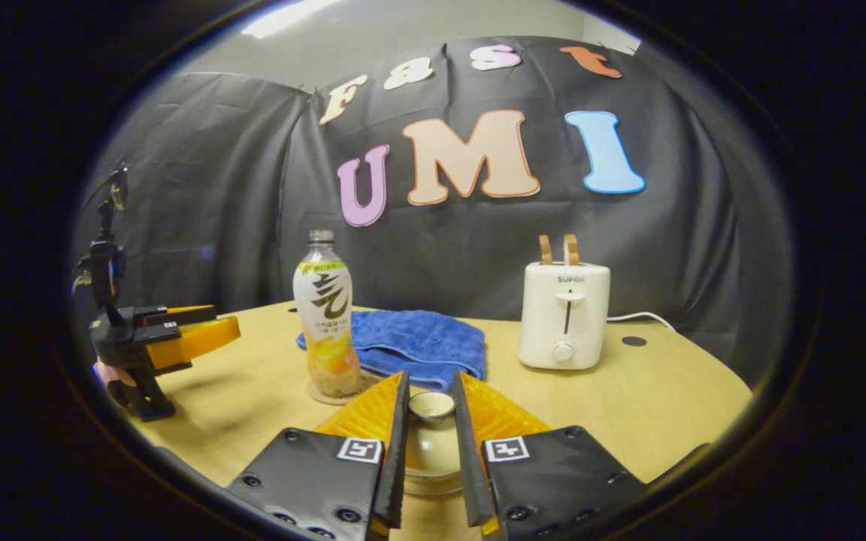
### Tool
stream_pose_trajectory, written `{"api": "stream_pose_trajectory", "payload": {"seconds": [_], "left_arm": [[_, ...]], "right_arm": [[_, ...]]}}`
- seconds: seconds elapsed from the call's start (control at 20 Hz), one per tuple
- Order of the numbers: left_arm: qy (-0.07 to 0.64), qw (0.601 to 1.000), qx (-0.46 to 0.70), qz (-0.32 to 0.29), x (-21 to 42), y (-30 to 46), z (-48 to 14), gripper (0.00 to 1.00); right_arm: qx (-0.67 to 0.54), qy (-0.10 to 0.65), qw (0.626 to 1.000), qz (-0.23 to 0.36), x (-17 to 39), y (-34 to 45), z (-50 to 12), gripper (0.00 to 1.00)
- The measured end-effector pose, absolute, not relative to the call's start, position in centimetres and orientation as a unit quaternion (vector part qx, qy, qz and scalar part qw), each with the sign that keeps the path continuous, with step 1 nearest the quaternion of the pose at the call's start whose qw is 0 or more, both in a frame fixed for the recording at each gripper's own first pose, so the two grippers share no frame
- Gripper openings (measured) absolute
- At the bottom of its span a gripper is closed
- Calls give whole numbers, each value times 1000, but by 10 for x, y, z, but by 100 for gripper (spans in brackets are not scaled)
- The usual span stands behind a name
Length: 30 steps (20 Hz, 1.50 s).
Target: Open the teacup lid with one hand, grasp the water bottle and pour water into the teacup with the other hand; after pouring, place the water bottle on the coaster and then close the teacup lid.
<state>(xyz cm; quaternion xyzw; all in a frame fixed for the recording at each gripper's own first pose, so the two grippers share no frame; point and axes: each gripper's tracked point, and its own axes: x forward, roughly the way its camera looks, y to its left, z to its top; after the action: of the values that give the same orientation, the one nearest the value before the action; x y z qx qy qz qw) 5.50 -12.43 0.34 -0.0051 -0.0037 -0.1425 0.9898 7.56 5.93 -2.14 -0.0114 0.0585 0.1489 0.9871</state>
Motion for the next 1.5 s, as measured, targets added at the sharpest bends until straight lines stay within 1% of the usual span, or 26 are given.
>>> {"api": "stream_pose_trajectory", "payload": {"seconds": [0.15,0.6,0.65,0.9,1.1,1.5], "left_arm": [[-4,990,-5,-143,56,-124,2,95],[-5,990,-6,-143,56,-124,2,95],[-5,990,-6,-143,56,-124,2,95],[-5,990,-6,-143,57,-124,2,95],[-6,989,-6,-145,56,-125,1,95],[-6,989,-6,-145,56,-125,1,95]], "right_arm": [[-15,76,985,152,77,61,-26,35],[-18,89,985,149,77,61,-31,35],[-16,91,985,147,77,59,-32,41],[-16,83,986,145,72,59,-27,87],[-6,64,989,132,65,50,-21,100],[2,22,995,97,39,29,-7,100]]}}
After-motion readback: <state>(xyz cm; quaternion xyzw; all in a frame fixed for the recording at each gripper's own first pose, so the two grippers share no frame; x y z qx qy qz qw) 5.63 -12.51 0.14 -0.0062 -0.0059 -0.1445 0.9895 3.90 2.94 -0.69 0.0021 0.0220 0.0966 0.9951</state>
